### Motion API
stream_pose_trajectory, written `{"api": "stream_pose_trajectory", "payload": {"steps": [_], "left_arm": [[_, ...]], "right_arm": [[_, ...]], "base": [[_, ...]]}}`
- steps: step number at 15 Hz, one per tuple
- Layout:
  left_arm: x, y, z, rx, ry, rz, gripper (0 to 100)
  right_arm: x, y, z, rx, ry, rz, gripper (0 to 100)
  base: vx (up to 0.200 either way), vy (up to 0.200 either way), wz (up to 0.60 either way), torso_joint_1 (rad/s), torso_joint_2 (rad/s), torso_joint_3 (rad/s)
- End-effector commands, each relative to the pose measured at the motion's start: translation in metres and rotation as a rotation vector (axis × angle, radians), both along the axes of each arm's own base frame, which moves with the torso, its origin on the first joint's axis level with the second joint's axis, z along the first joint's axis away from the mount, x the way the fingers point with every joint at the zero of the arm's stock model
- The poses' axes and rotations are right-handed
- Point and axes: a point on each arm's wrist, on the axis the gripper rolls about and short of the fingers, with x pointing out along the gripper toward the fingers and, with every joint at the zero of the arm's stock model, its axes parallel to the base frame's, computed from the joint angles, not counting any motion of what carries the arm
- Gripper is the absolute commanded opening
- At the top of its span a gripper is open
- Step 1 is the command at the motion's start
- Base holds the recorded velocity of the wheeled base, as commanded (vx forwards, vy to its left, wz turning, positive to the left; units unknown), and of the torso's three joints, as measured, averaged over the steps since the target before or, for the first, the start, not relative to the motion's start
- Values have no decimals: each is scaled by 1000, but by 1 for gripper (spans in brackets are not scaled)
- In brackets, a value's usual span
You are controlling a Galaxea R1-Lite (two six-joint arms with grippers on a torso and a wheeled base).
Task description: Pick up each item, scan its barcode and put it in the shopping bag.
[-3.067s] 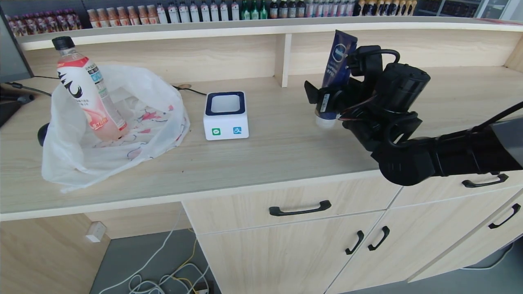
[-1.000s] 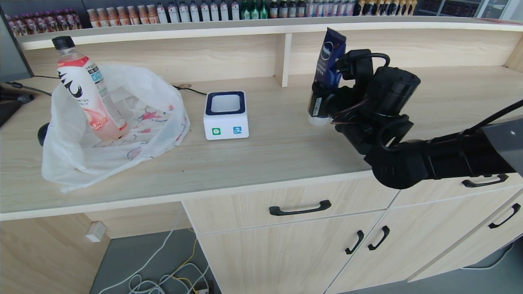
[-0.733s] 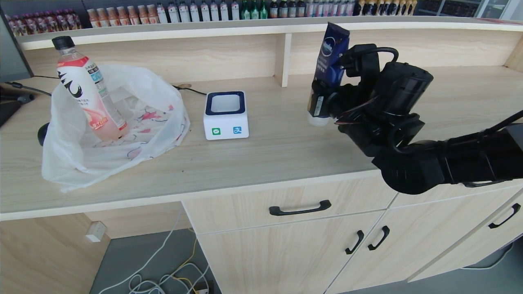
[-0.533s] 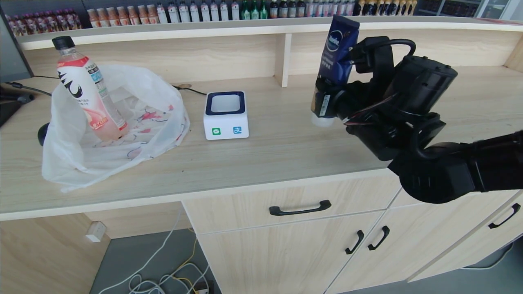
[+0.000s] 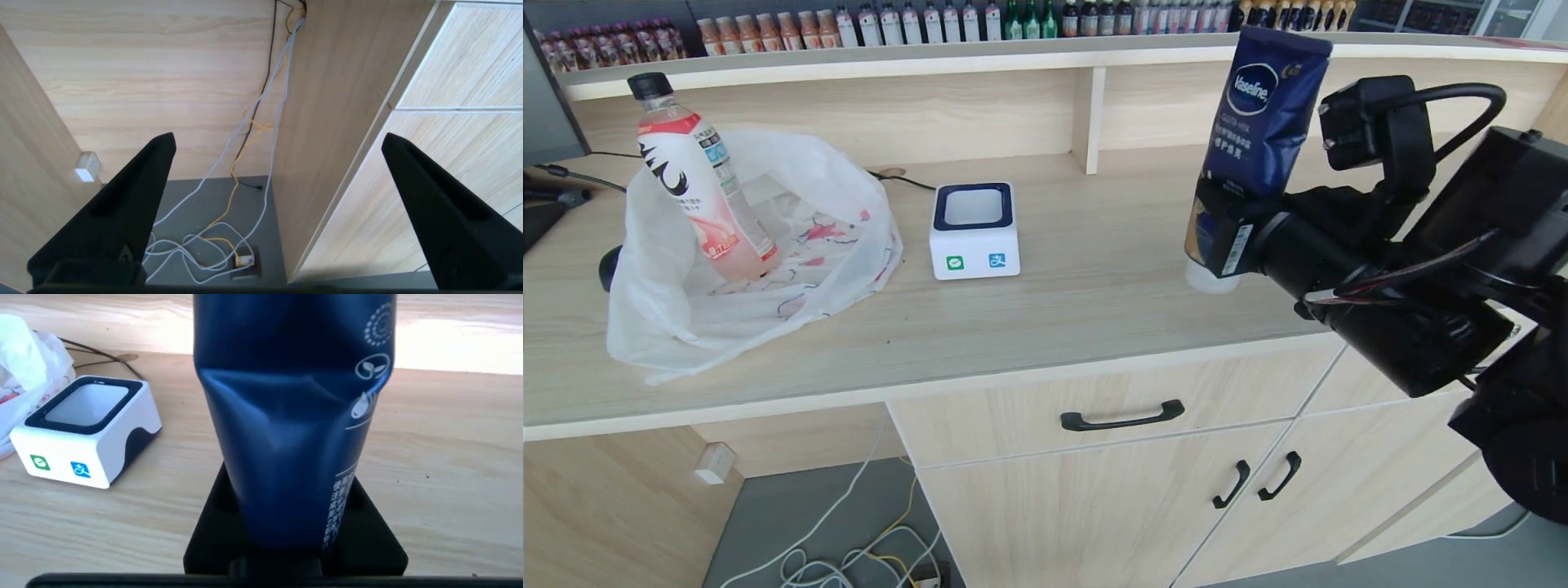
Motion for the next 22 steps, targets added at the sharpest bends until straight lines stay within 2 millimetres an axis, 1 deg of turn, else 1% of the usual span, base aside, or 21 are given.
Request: {"api": "stream_pose_trajectory", "payload": {"steps": [1,3,6,7,8,12,13,14,16,18,19,20,22], "left_arm": [[0,0,0,0,0,0,100],[0,0,0,0,0,1,100],[0,0,0,0,0,0,100],[0,0,0,0,0,1,100],[0,0,0,0,0,1,100],[0,0,0,0,0,0,100],[0,0,0,0,0,0,100],[0,0,0,0,0,0,100],[0,0,0,0,0,0,100],[0,0,0,0,0,1,100],[0,0,0,0,0,1,100],[0,0,0,0,0,0,100],[0,0,0,0,0,1,100]], "right_arm": [[-35,-21,-12,15,-9,-12,0],[-55,-36,-23,31,-26,-27,0],[-79,-54,-28,32,-29,-34,0],[-83,-57,-31,29,-23,-34,0],[-93,-64,-37,17,-12,-33,0],[-111,-77,-48,10,2,-31,0],[-111,-78,-49,9,3,-32,0],[-116,-81,-52,7,8,-29,0],[-120,-84,-51,14,-4,-29,0],[-125,-84,-54,-4,-3,-10,0],[-130,-82,-57,-37,-5,12,0],[-136,-76,-62,-83,-4,62,0],[-146,-66,-65,-138,-19,150,0]], "base": [[0,0,0,0,0,0],[0,0,0,0,0,0],[0,0,0,0,0,0],[0,0,0,0,0,0],[0,0,0,0,0,0],[0,0,0,0,0,0],[0,0,0,0,0,0],[0,0,0,0,0,0],[0,0,0,0,0,0],[0,0,0,0,0,0],[0,0,0,0,0,0],[0,0,0,0,0,0],[0,0,0,0,0,0]]}}
